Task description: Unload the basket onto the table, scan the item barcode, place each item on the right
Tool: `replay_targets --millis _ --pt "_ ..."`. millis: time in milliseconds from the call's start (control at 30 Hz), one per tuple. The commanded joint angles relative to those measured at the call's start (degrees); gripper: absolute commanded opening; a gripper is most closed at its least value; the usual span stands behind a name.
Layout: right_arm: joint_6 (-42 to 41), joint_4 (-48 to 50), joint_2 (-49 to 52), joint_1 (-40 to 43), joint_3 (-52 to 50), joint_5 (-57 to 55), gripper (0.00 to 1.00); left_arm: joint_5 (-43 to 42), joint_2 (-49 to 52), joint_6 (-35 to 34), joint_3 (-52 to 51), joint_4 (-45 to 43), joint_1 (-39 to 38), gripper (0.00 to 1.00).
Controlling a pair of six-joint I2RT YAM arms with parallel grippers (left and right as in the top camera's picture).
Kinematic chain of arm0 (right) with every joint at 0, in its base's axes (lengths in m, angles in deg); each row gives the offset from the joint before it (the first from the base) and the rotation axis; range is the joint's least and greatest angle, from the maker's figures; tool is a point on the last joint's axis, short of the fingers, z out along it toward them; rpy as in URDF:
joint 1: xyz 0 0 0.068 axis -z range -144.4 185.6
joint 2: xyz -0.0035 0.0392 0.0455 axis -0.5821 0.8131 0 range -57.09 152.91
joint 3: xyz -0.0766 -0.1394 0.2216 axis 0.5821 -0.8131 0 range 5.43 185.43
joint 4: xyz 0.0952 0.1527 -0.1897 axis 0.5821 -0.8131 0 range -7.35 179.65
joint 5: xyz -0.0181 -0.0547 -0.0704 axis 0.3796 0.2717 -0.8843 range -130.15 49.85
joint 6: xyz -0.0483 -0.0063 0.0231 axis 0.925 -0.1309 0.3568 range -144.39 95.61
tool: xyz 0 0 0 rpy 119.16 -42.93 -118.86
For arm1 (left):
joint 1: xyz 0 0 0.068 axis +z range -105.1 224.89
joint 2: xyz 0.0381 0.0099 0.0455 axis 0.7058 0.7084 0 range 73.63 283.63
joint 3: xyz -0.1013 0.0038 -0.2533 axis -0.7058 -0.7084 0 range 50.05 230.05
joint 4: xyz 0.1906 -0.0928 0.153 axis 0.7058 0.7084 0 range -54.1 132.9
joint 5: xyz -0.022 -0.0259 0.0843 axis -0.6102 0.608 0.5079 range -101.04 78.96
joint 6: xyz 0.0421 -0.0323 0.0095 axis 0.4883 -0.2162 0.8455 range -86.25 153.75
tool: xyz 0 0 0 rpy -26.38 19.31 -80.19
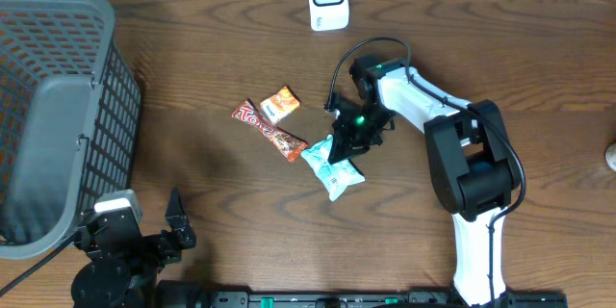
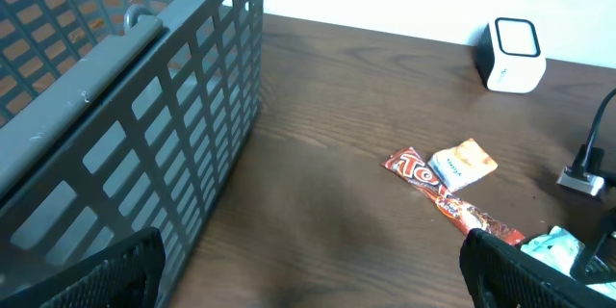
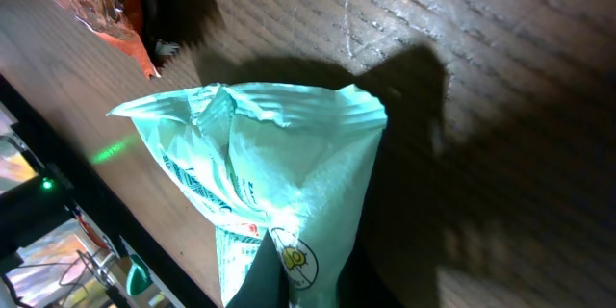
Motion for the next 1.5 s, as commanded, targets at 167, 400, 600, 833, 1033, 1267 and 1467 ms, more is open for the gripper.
replay_targets --millis 167,400,600,833,1033,1267,1467 --pt "-0.28 -3.87 4.37 -1.16 -0.04 -4.96 0.01 -0.74 -0.26 -0.07 -0.11 -0.04 0.20 0.98" --pt "4.20 -12.44 -6.58 0.83 4.00 9.75 0.02 -0.74 -0.26 -0.07 -0.09 -0.07 0.20 0.98" --pt "0.22 -13.77 -19.32 1.14 4.00 11.10 0.02 -0.74 -0.26 -0.07 -0.09 -0.04 0.20 0.98" --pt "-11.58 -8.52 -34.29 0.50 4.00 -5.64 0.01 -0.74 -0.26 -0.07 -0.09 -0.04 0.20 0.98" --pt "-18.60 -8.09 -41.33 -0.11 3.98 -9.40 0.01 -0.74 -0.26 -0.07 -0.09 -0.04 0.20 0.98" --pt "-18.34 -5.70 -44.46 -2.64 3.98 -18.32 0.02 -0.74 -0.26 -0.07 -0.09 -0.04 0.20 0.98" --pt "-14.80 6.36 -44.68 -5.79 3.82 -30.05 0.02 -0.74 -0.26 -0.07 -0.11 -0.04 0.20 0.98"
